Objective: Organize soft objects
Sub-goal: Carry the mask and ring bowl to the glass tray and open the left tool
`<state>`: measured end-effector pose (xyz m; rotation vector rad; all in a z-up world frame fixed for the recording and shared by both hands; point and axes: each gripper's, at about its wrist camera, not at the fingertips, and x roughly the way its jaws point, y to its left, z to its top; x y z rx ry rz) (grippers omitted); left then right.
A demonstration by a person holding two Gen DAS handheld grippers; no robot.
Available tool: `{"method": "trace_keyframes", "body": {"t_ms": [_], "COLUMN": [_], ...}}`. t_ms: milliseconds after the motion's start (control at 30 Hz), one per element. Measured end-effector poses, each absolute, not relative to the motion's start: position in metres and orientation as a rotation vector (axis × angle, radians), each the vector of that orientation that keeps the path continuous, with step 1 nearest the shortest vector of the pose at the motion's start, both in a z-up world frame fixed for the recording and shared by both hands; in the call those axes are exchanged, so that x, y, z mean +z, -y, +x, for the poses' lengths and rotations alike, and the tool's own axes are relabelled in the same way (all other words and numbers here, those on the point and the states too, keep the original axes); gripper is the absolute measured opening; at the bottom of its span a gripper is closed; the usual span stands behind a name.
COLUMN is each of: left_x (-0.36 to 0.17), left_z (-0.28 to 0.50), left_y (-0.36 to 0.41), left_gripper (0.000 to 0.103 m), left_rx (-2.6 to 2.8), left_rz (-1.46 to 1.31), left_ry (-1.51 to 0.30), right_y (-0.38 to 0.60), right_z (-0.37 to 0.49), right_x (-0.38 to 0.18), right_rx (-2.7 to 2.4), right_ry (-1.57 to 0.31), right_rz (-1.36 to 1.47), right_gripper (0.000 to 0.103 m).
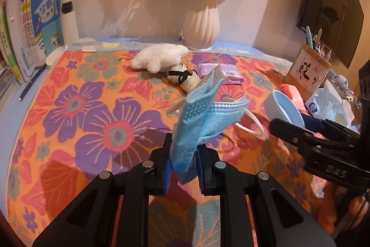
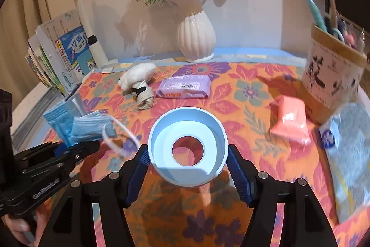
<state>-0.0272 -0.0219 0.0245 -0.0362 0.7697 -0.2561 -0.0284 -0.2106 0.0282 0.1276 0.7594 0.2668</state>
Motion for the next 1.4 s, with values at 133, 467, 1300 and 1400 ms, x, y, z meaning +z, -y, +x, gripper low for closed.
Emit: {"method": "trace_keyframes", "body": {"t_ms": [133, 467, 1300, 1400], "left_x": [0.024, 0.064, 0.155, 0.136], "left_z": [-0.027, -0.045, 0.003, 0.011], "left_y": [0.027, 0.058, 0.391, 0.406], "left_gripper": [0.015, 0.015, 0.018, 0.033], "left_rx": [-0.258, -0.324, -0.829, -0.829], "left_rz": [-0.006, 0.002, 0.13, 0.151], "left_ry": [-0.76, -0.705, -0.674, -0.729], "right_y": [0.215, 0.256, 0.55, 0.563], "right_z": [-0.035, -0.053, -0.105, -0.107], "right_x": [0.027, 0.055, 0.13, 0.118], "right_rx": [0.283, 0.183, -0.383, -0.4], "right_ry": [-0.767, -0.703, -0.596, -0.628], "right_rz": [0.153, 0.219, 0.521, 0.589], "right_gripper": [0.066, 0.066, 0.066, 0.071]}}
